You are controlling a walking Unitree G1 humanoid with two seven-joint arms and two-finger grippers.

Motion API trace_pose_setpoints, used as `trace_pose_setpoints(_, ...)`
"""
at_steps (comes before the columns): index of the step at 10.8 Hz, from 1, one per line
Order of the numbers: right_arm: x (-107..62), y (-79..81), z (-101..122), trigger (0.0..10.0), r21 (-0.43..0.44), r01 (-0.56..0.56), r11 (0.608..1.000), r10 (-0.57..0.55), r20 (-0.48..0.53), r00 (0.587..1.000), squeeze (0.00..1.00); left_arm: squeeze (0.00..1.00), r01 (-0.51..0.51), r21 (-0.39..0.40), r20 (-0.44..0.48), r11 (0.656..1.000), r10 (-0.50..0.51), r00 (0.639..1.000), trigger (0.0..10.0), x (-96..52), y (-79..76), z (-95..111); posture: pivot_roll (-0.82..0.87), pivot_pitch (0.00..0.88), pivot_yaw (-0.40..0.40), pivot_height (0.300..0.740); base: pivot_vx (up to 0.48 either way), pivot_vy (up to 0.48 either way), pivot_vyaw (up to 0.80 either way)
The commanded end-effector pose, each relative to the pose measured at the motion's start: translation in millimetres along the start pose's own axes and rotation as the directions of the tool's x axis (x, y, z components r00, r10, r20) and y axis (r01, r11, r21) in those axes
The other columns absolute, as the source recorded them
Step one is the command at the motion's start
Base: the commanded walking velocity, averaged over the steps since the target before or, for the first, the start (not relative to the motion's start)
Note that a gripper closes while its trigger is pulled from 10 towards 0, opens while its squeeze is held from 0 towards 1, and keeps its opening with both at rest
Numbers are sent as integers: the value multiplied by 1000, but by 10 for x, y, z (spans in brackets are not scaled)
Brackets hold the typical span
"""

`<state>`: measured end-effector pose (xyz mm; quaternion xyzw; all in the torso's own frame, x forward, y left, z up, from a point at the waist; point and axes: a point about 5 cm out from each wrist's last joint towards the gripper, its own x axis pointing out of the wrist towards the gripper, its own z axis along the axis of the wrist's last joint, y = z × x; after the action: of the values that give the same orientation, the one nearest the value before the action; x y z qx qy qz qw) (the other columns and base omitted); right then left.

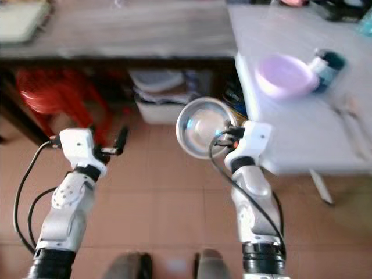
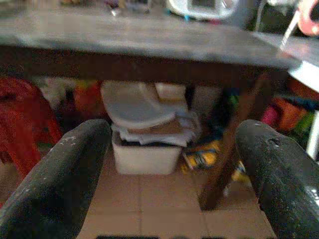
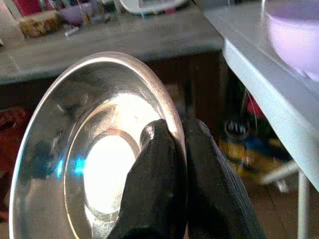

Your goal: Setting the table

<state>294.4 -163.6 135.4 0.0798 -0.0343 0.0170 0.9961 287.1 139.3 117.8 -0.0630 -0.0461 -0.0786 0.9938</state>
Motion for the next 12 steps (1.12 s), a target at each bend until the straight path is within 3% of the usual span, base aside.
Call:
trace_pose_setpoints(1, -11, -87, 41, 10000, -26, 39, 999, -38, 29, 999, 0, 0, 16, -3, 0, 1000, -16, 1000, 10000, 12, -40, -17, -93, 117, 30, 740, 446, 0, 0)
trace_pose_setpoints(5, 46, 5, 199, 10000, -83, 9, 997, 2, 124, 992, 0, 0, 2, 2, 29, 1000, -2, 1000, 10000, 60, -48, 10, -92, 119, 27, 740, 445, 0, 0)
trace_pose_setpoints(8, 61, 45, 209, 10000, -111, -21, 994, 36, 133, 990, 0, 0, 50, -30, 55, 998, -48, 997, 10000, 70, -166, 45, -98, 118, 28, 740, 451, 0, 0)
trace_pose_setpoints(12, 77, 31, 241, 10000, -121, -9, 993, 27, 153, 988, 0, 0, 72, -52, 60, 996, -69, 996, 10000, 62, -184, 58, -98, 118, 36, 740, 460, 0, 0)
